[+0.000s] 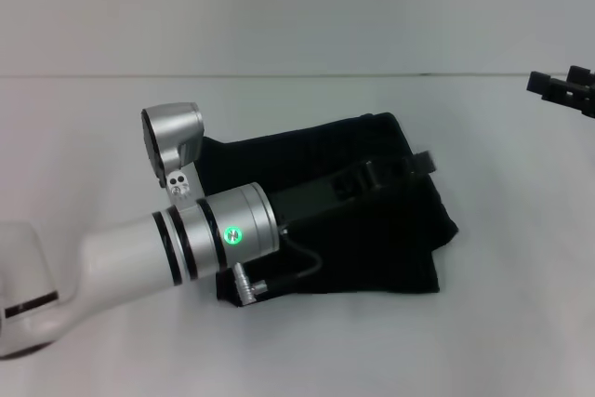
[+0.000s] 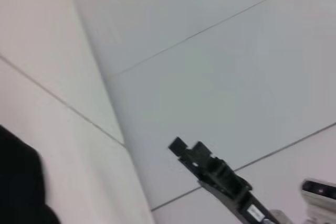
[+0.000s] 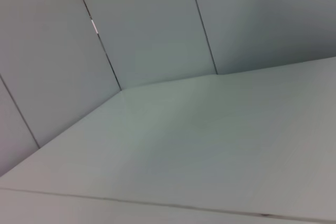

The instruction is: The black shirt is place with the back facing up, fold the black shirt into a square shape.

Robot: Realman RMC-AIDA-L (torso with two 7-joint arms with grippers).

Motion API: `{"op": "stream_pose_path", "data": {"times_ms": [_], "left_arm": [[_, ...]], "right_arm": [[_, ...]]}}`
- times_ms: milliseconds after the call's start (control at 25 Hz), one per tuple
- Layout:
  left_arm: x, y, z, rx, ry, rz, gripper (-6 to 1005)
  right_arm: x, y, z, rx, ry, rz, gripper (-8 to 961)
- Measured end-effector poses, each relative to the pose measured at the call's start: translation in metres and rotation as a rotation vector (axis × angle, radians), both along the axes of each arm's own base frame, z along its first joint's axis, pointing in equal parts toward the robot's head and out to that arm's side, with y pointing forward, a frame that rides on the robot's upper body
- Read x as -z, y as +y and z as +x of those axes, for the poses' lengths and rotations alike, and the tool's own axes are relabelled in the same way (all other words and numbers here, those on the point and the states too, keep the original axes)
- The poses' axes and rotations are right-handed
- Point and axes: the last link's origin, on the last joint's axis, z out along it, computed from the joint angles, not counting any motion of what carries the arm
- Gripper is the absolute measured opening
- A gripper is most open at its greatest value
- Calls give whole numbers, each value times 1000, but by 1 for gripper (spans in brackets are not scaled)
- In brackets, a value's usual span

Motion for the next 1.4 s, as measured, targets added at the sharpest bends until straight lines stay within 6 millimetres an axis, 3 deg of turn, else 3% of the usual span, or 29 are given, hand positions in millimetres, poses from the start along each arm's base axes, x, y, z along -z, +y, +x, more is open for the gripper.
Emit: {"op": "stream_pose_path", "data": {"times_ms": [200, 320, 680, 880, 1120, 1400], "left_arm": [[-1, -5, 18, 78, -65, -6, 253], [-19, -7, 22, 180, -109, 24, 372], [-62, -16, -29, 323, 51, 148, 641], [-78, -24, -52, 450, 182, 192, 873], [-91, -26, -63, 556, 288, 226, 952], [-90, -29, -66, 679, 387, 198, 952]], "right_arm": [[2, -3, -2, 11, 33, -60, 899], [2, -5, -7, 40, 75, -144, 900], [23, -5, -38, 130, 93, -472, 899], [40, -4, -51, 156, 114, -567, 898], [63, -3, -53, 211, 121, -607, 898], [90, -1, -48, 270, 92, -584, 897]]}}
